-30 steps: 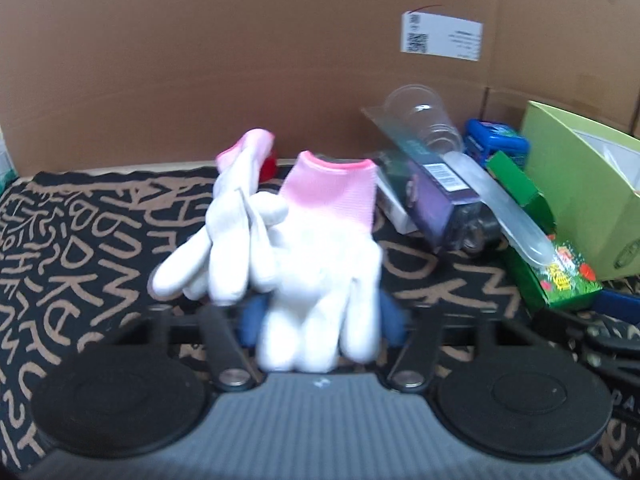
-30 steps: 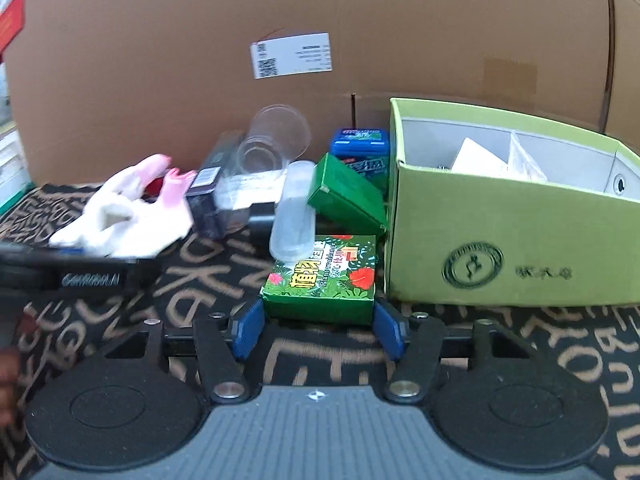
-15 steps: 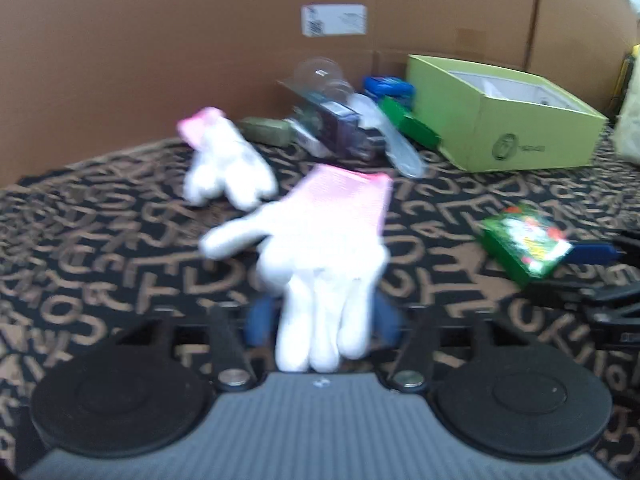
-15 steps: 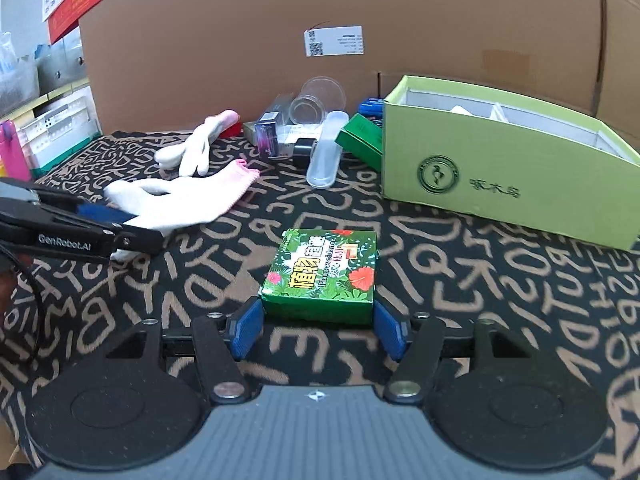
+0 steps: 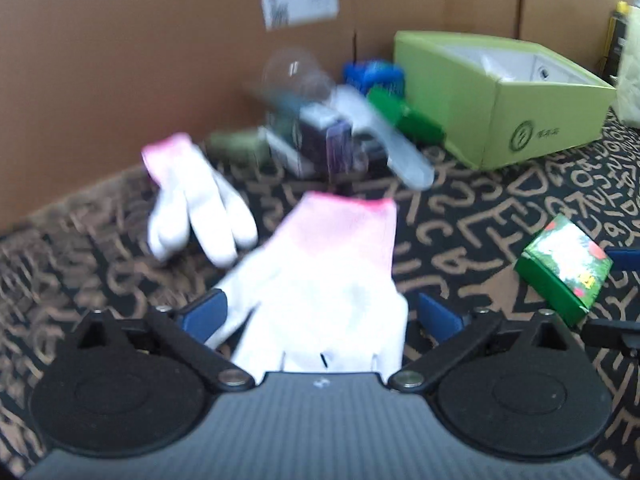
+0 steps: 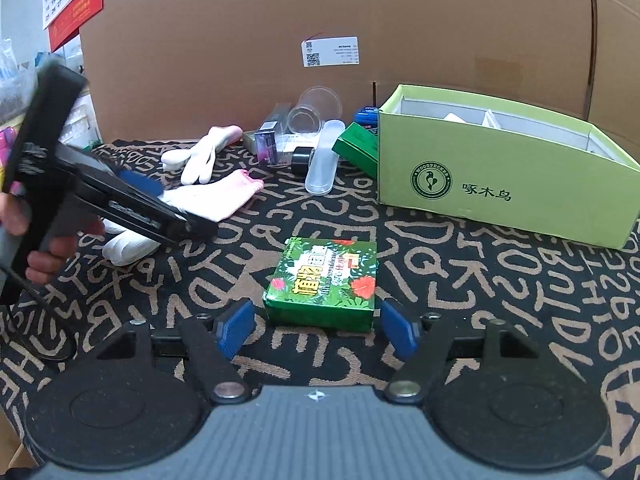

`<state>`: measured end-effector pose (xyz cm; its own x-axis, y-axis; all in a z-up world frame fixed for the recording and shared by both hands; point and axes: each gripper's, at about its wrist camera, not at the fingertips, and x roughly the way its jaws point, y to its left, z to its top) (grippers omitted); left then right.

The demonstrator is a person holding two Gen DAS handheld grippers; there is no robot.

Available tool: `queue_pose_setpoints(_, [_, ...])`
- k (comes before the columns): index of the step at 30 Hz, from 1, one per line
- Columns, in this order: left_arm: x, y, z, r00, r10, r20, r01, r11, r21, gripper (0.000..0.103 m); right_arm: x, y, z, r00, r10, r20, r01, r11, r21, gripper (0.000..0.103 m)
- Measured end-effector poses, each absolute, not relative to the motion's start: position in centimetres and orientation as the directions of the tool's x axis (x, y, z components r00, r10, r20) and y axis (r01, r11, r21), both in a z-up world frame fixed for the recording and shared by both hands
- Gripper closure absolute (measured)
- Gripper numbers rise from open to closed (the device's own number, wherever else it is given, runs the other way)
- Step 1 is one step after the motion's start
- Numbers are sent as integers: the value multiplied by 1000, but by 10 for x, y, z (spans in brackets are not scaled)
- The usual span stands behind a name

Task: Organize objects
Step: 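Lift the pink-cuffed glove with the left gripper toward the lime-green box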

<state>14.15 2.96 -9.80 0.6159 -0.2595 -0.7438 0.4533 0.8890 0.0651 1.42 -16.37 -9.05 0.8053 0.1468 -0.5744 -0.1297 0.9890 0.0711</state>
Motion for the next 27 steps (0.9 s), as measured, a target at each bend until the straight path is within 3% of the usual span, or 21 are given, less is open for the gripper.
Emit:
queue_pose_setpoints(2, [138, 33, -98, 626, -276, -730, 439, 898, 38, 24, 15, -164, -91, 807, 144, -572, -124, 990, 73, 30])
queue_pose_setpoints(4, [130, 33, -94, 638, -261, -725, 435, 898, 60, 53, 19, -166, -91, 806, 143, -574, -123, 990, 74, 30])
queue_pose_setpoints(5, [127, 33, -92, 636, -264, -725, 441, 895, 61, 59, 20, -165, -92, 805, 145, -576, -123, 989, 77, 30])
queue_pose_setpoints(9, [117, 31, -88, 640, -264, -722, 456, 886, 80, 56, 27, -163, -92, 809, 158, -566, -134, 987, 83, 29])
queue_pose_setpoints(12, [121, 30, -91, 654, -228, -721, 426, 899, 102, 21, 30, -159, -92, 811, 150, -566, -131, 989, 76, 29])
queue_pose_setpoints(15, [129, 34, -94, 638, -242, -731, 410, 910, 57, 22, 32, -156, -91, 819, 135, -558, -120, 991, 63, 30])
queue_pose_setpoints(17, [133, 37, -94, 621, -261, -739, 402, 916, 15, 30, 34, -154, -93, 819, 124, -561, -120, 992, 44, 33])
queue_pose_setpoints(19, [131, 36, -91, 626, -259, -736, 408, 912, 26, 52, 34, -152, -95, 819, 112, -563, -119, 993, 25, 35])
queue_pose_setpoints(22, [126, 32, -89, 644, -232, -729, 401, 914, 63, 74, 34, -152, -95, 822, 113, -558, -119, 993, 26, 36])
queue_pose_setpoints(27, [124, 36, -84, 640, -236, -731, 360, 933, 14, 85, 28, -156, -92, 826, 144, -544, -126, 989, 71, 37])
